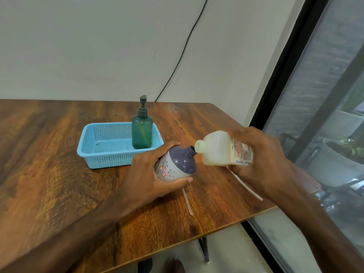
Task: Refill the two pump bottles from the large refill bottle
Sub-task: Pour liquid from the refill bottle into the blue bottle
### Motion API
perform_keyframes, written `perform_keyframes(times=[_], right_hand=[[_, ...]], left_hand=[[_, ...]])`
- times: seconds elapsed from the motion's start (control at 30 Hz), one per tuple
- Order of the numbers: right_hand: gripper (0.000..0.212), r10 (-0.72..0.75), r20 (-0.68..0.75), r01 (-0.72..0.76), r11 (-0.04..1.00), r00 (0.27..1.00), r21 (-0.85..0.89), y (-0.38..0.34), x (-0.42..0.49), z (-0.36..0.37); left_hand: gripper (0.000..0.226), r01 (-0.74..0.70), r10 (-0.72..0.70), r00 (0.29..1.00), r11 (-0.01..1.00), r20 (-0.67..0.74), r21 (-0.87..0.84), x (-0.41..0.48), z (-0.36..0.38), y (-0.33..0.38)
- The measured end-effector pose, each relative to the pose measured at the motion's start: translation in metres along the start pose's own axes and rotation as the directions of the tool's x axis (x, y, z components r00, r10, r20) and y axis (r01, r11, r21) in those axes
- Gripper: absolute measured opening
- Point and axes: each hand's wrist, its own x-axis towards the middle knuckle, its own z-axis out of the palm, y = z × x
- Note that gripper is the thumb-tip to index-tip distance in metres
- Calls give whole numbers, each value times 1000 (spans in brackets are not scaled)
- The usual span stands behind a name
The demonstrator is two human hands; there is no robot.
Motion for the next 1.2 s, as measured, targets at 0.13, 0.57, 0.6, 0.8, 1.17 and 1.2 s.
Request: perform_keyframes(times=[0.13, 0.57, 0.6, 0.8, 1.17, 1.2], right_hand=[[72, 18, 33, -17, 999, 999, -38, 2, 3, -3], [71, -8, 69, 13, 998, 998, -67, -5, 9, -10], [71, -13, 70, 17, 998, 997, -66, -4, 10, -9], [73, 11, 96, -3, 996, 995, -84, -6, 12, -13], [73, 17, 156, -3, 996, 988, -94, -9, 17, -18], [73, 17, 162, -1, 995, 987, -99, -10, 17, -19]], left_hand=[[73, -5, 5, 1000, 1000, 0, 0, 0, 1, -1], [74, -20, 20, 1000, 1000, 9, 12, 1, 1, -2], [74, -17, 17, 1000, 1000, 10, 12, 1, 1, -1], [77, -8, 8, 1000, 1000, 11, 17, 1, 2, -4], [73, -22, 22, 1000, 1000, -4, 0, 0, 2, -3], [73, -23, 23, 1000, 1000, -4, 0, 0, 2, -4]])
